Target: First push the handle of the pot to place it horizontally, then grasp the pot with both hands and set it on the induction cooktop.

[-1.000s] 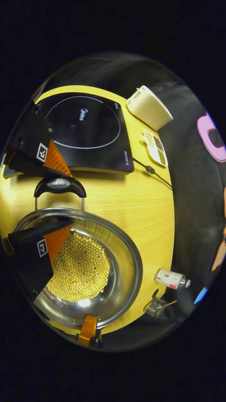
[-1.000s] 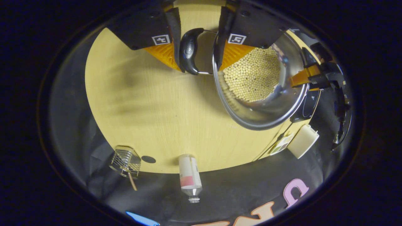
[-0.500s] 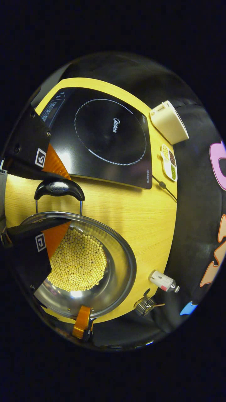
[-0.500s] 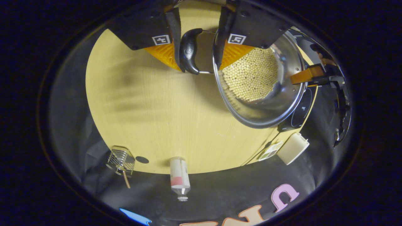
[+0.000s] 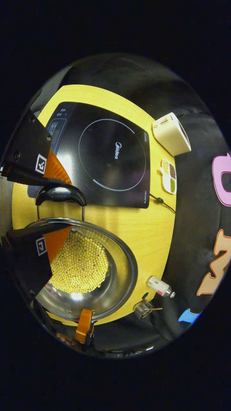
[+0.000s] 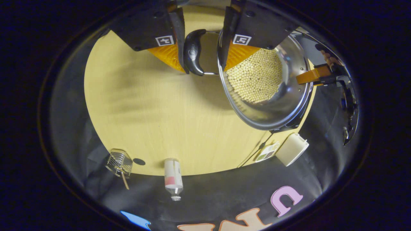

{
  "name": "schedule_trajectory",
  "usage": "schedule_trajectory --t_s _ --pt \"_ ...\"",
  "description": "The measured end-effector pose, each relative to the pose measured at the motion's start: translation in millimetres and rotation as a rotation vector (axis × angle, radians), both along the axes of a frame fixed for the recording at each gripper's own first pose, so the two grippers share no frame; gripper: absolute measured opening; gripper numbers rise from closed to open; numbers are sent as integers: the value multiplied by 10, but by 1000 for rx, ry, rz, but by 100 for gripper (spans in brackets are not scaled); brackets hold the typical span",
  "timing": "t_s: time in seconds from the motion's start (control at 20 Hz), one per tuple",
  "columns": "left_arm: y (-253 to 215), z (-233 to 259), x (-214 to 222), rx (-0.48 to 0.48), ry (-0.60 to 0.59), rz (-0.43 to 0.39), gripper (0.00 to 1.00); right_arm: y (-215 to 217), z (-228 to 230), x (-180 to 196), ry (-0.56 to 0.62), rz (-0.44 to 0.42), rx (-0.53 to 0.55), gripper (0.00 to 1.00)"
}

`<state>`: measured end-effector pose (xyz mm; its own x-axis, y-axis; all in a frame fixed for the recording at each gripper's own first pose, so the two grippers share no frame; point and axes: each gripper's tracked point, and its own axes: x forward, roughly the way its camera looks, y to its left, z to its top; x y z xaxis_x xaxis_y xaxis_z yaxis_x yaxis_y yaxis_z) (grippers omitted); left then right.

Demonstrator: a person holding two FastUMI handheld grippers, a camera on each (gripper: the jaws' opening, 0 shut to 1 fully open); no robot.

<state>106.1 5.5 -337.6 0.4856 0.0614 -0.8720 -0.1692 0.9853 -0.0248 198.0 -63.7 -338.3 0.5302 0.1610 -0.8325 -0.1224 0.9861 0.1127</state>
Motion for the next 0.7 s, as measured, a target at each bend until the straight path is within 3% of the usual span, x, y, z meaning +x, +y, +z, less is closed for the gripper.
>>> schedule_trajectory --t_s 0.35,0.4,0.65,0.7 --pt "1004 186 114 -22 15 -57 57 1008 151 -48 -19 -75 -61 47" --pt "1183 191 140 -23 12 -69 56 1180 157 -46 -22 -84 -65 52" --pt "1889 134 182 -36 25 -94 57 1863 90 -43 -13 -106 -100 47" --pt "1975 110 193 -43 22 -97 56 1945 76 -21 -12 -109 -103 51"
